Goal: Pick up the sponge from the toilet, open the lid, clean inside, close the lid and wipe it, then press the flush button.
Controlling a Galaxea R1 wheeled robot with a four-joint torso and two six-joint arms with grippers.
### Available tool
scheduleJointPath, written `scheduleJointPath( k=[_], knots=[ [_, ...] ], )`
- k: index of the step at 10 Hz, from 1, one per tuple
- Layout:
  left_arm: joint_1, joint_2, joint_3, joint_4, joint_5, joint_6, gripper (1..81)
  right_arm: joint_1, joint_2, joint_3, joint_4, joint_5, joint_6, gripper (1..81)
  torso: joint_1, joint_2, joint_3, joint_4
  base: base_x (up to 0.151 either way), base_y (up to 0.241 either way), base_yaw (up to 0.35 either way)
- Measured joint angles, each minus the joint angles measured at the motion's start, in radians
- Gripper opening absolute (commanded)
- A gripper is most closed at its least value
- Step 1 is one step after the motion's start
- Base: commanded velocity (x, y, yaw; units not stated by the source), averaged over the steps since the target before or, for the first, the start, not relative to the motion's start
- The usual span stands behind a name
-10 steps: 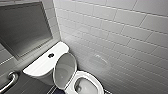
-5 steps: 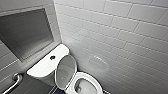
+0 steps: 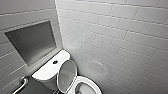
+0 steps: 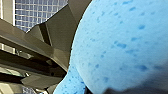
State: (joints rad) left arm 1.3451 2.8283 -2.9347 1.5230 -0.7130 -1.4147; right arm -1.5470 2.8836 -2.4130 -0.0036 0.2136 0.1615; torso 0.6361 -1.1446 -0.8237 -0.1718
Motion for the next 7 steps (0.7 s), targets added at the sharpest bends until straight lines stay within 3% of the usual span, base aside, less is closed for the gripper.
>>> scheduleJointPath(
  k=[2,3,5,7],
  knots=[
    [0.011,0.022,0.000,0.000,0.056,0.000,81.1,0.001,-0.001,-0.006,0.000,0.000,0.000,1.0,-0.037,0.058,0.006,0.005,0.000,0.000,0.000],
    [0.019,0.030,0.000,0.000,0.069,0.000,81.1,0.000,-0.002,-0.012,0.000,-0.003,0.000,1.0,-0.041,0.064,0.006,0.023,0.000,0.000,0.000],
    [0.025,0.037,0.000,0.000,0.075,0.000,81.1,0.005,0.001,-0.013,0.000,0.001,0.000,1.0,-0.047,0.075,0.006,0.088,0.000,0.000,0.000],
    [0.030,0.066,-0.003,0.000,0.180,0.000,81.1,0.010,0.000,-0.014,0.000,0.004,0.000,1.0,-0.048,0.076,0.006,0.155,0.000,0.000,0.000]
  ],
)
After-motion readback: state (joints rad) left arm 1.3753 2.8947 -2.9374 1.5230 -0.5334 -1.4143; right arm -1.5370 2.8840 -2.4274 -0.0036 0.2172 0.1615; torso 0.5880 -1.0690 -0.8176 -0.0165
